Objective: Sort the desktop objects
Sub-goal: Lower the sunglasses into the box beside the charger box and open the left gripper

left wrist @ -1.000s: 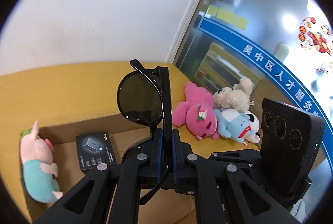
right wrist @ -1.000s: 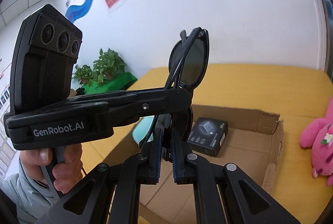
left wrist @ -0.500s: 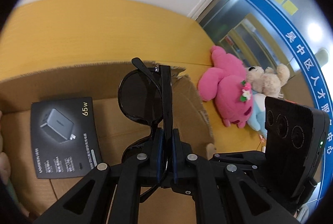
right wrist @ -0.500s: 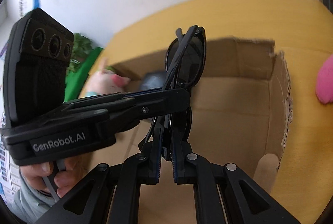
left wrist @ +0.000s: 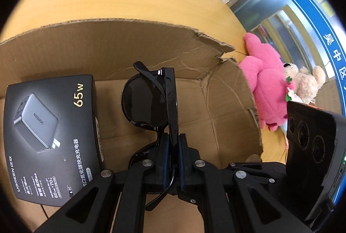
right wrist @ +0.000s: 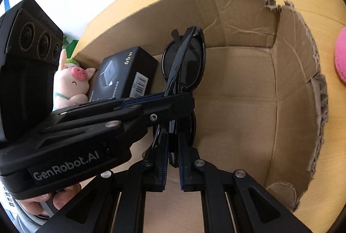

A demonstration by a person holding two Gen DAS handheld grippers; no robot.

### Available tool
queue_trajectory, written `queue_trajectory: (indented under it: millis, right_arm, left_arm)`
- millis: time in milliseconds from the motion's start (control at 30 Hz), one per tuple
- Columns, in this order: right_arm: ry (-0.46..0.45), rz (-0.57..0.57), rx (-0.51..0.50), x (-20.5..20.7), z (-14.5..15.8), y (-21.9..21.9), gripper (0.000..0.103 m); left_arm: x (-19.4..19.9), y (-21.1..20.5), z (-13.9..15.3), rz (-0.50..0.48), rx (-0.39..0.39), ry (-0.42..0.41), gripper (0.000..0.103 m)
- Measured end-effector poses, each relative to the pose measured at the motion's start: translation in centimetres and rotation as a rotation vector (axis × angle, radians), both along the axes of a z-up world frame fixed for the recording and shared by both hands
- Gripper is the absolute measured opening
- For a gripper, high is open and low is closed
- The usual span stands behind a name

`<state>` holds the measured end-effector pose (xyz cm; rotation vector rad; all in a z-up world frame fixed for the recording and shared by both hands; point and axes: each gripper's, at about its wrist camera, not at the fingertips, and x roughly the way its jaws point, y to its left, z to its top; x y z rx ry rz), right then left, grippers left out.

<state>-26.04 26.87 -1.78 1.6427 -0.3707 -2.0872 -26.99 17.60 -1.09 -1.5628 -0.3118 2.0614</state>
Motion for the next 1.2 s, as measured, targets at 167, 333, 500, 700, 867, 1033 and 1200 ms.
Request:
queue_trajectory:
  millis: [167, 333, 500, 700, 867, 1033, 1200]
  right_arm:
    - [0.008, -0.015, 0.020, 0.1, -0.1, -0.1, 0.009]
    - [0.038, -0.040, 0.055, 0.8, 0.6, 0.1, 0.020]
    - [0.170, -0.022, 0.164, 4.5, 4.3, -0.7, 0.069]
    - [0.430, -0.036, 0.322, 12.5, 10.4, -0.9, 0.093]
    - [0.615, -0.050, 0.397, 19.9, 14.8, -3.8, 0.100]
    - [0.697, -0.079, 0.394, 26.1, 16.7, -4.9, 0.103]
    - [0.722, -0.066, 0.417, 29.2, 15.0, -6.9, 0.103]
  left_arm:
    - [-0.2, -0.1, 0.3, 0.017, -0.008, 0.007, 0.007]
    - [0.7, -0.1, 2.8, 0.008, -0.010, 0.078, 0.007]
    - [4.6, -2.2, 8.1, 0.014, -0.044, 0.262, 0.018]
    - [15.4, -6.2, 15.4, 0.080, -0.191, 0.660, 0.077]
    - [22.7, -9.8, 17.2, 0.145, -0.209, 0.766, 0.080]
    - [27.6, -12.0, 15.8, 0.187, -0.224, 0.764, 0.080]
    - [30.4, -13.4, 14.0, 0.197, -0.217, 0.717, 0.080]
